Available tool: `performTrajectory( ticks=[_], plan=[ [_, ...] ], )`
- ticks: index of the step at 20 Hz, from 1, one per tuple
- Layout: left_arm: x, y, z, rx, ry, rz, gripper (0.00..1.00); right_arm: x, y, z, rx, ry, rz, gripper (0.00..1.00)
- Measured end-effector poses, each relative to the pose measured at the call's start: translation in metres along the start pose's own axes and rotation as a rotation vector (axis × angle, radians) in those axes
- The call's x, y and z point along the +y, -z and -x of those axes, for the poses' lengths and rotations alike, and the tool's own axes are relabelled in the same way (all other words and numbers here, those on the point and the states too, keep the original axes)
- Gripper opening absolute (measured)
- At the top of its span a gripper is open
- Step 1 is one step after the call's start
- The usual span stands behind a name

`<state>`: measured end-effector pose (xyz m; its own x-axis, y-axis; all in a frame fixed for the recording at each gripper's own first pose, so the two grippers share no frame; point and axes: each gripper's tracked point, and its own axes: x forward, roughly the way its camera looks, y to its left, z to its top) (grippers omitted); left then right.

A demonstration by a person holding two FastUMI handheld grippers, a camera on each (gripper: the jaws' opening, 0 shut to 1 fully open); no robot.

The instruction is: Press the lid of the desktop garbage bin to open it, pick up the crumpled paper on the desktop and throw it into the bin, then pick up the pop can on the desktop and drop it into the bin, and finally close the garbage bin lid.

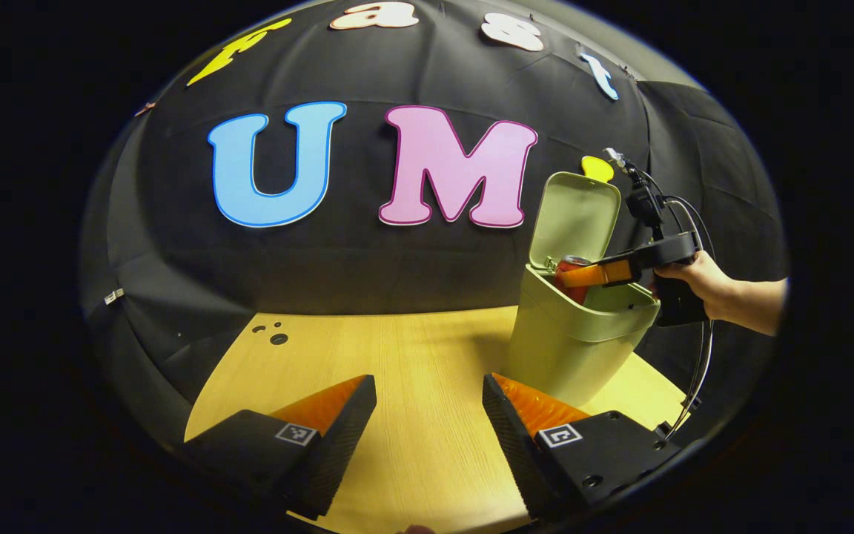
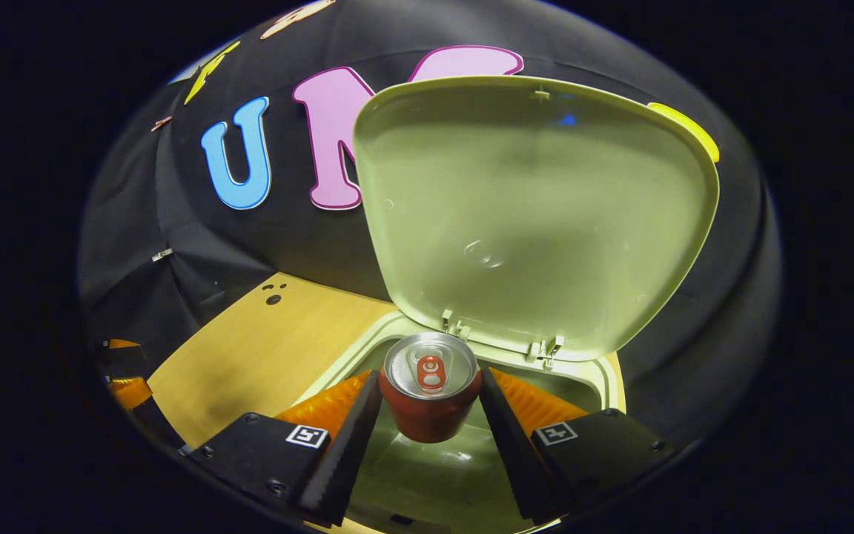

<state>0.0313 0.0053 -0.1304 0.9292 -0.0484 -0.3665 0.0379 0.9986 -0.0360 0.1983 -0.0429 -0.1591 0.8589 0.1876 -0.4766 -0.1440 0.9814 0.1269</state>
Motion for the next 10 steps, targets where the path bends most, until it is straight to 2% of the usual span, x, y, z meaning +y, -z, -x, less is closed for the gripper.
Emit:
performTrajectory(
  ticks=[10],
  plan=[
    [-0.001,0.001,0.006,-0.004,-0.003,-0.011,0.93,0.001,0.016,-0.006,0.018,0.005,-0.03,0.86]
  ],
)
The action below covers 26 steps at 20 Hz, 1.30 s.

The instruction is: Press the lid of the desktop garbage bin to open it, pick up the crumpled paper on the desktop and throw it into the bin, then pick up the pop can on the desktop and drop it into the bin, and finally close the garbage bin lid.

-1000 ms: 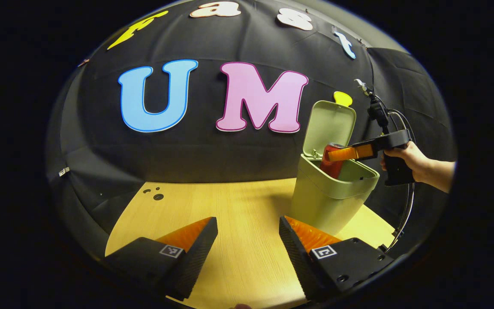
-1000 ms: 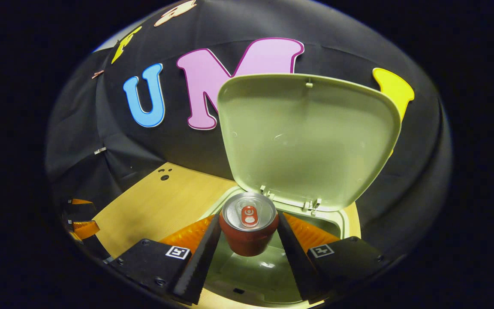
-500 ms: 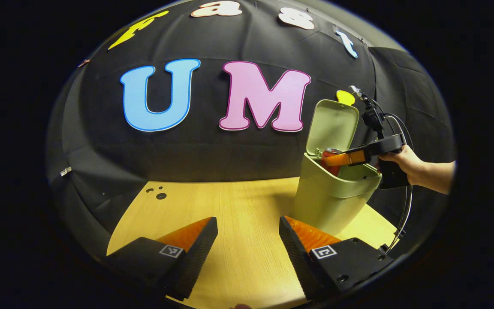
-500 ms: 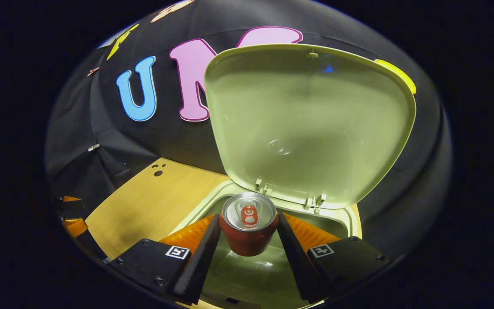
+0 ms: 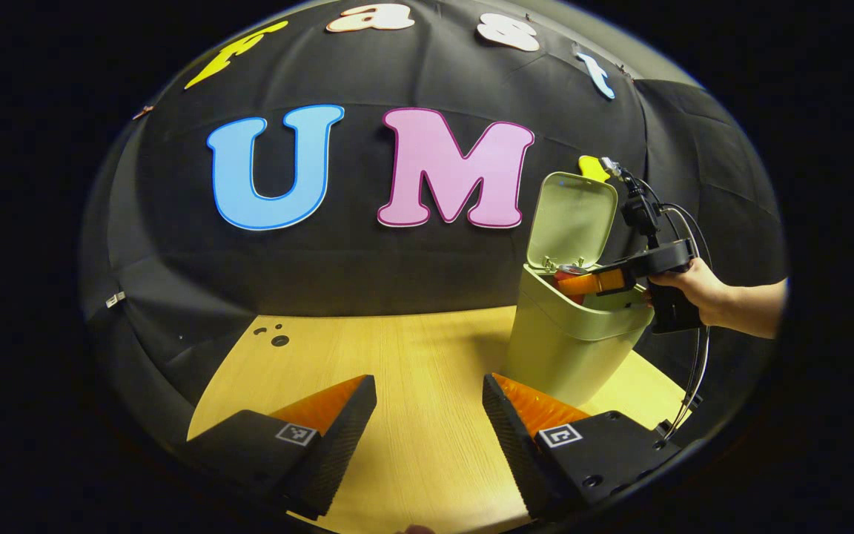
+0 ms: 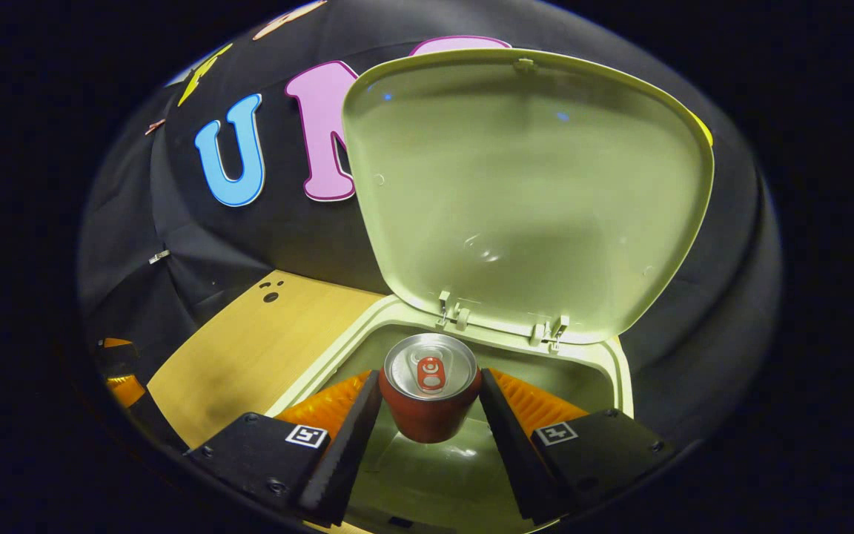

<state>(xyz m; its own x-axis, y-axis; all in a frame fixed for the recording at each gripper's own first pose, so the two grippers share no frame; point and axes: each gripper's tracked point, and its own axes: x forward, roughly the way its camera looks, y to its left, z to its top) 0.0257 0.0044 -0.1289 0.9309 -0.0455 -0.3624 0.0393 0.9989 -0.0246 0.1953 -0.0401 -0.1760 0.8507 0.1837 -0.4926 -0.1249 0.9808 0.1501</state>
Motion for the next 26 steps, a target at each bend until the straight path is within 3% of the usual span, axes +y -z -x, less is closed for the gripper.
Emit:
performTrajectory(
  ticks=[9,18,26],
  plan=[
    [0.009,0.002,0.004,0.001,-0.016,0.014,0.93,0.001,-0.007,0.007,-0.024,0.002,-0.011,0.87],
    [0.006,0.007,0.002,0.008,-0.006,0.018,0.93,0.02,-0.047,0.089,-0.139,-0.052,-0.003,0.87],
    [-0.007,0.004,-0.003,0.004,0.028,0.008,0.93,0.011,-0.112,0.138,-0.206,-0.025,-0.029,0.88]
  ],
)
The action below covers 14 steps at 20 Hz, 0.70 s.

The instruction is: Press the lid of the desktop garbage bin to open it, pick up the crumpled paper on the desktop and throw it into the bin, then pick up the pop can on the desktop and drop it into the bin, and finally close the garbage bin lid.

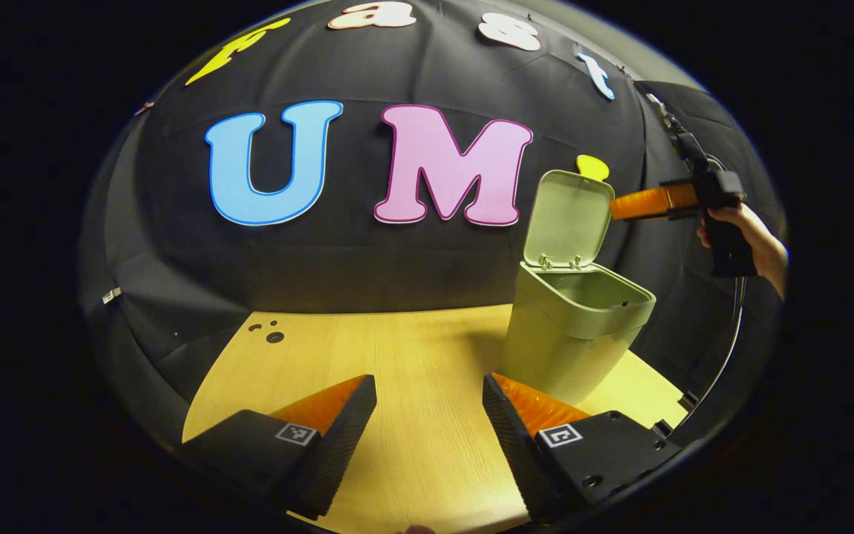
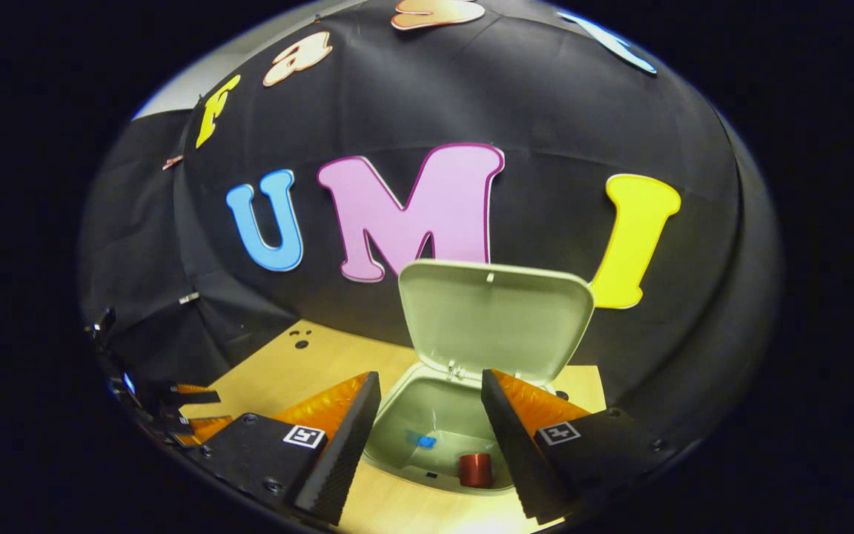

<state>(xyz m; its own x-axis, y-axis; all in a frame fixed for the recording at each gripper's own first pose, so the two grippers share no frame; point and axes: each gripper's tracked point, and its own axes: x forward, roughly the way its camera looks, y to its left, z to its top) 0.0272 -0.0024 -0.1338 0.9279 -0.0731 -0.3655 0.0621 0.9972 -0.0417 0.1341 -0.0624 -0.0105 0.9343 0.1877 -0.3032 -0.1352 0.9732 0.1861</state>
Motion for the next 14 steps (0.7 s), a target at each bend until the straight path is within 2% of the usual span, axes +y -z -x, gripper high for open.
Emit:
performTrajectory(
  ticks=[6,14],
  plan=[
    [-0.004,0.0,0.0,-0.003,0.014,-0.003,0.93,-0.01,-0.054,-0.005,-0.055,0.006,-0.045,0.88],
    [0.004,0.002,0.007,-0.003,-0.003,0.005,0.93,-0.033,-0.108,-0.04,-0.142,0.07,-0.086,0.88]
  ],
)
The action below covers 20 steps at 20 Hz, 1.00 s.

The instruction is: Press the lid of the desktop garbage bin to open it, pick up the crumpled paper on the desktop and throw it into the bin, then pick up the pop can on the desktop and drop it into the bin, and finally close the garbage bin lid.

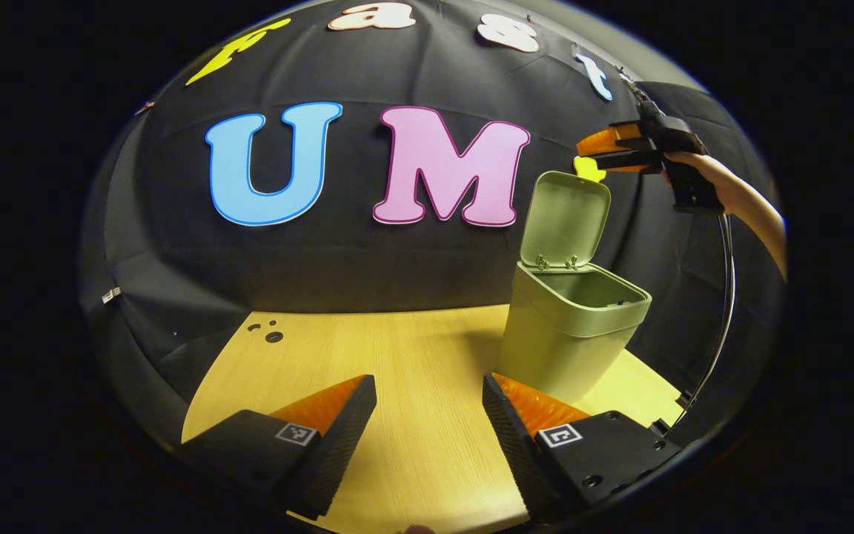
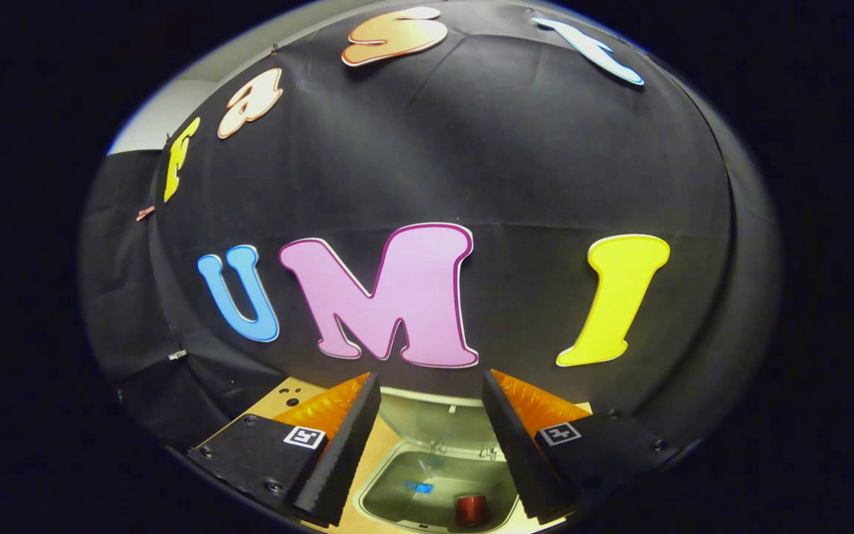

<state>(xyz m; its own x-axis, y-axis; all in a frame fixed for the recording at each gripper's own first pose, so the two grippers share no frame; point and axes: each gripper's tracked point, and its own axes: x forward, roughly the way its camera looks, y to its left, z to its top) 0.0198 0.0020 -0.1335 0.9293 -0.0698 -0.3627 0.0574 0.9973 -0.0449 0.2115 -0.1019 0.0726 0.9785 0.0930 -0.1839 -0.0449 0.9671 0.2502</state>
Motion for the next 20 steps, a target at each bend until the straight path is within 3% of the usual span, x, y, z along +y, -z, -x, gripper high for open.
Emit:
performTrajectory(
  ticks=[5,10,20],
  plan=[
    [0.004,0.001,0.005,-0.002,-0.011,0.003,0.93,-0.013,0.014,-0.027,0.068,0.035,-0.012,0.88],
    [0.006,0.005,0.012,-0.003,-0.013,0.006,0.93,-0.013,0.036,-0.023,0.157,0.033,0.038,0.93],
    [-0.007,0.011,0.01,0.007,0.017,0.009,0.93,0.005,0.096,0.034,0.4,-0.084,-0.03,0.93]
  ],
)
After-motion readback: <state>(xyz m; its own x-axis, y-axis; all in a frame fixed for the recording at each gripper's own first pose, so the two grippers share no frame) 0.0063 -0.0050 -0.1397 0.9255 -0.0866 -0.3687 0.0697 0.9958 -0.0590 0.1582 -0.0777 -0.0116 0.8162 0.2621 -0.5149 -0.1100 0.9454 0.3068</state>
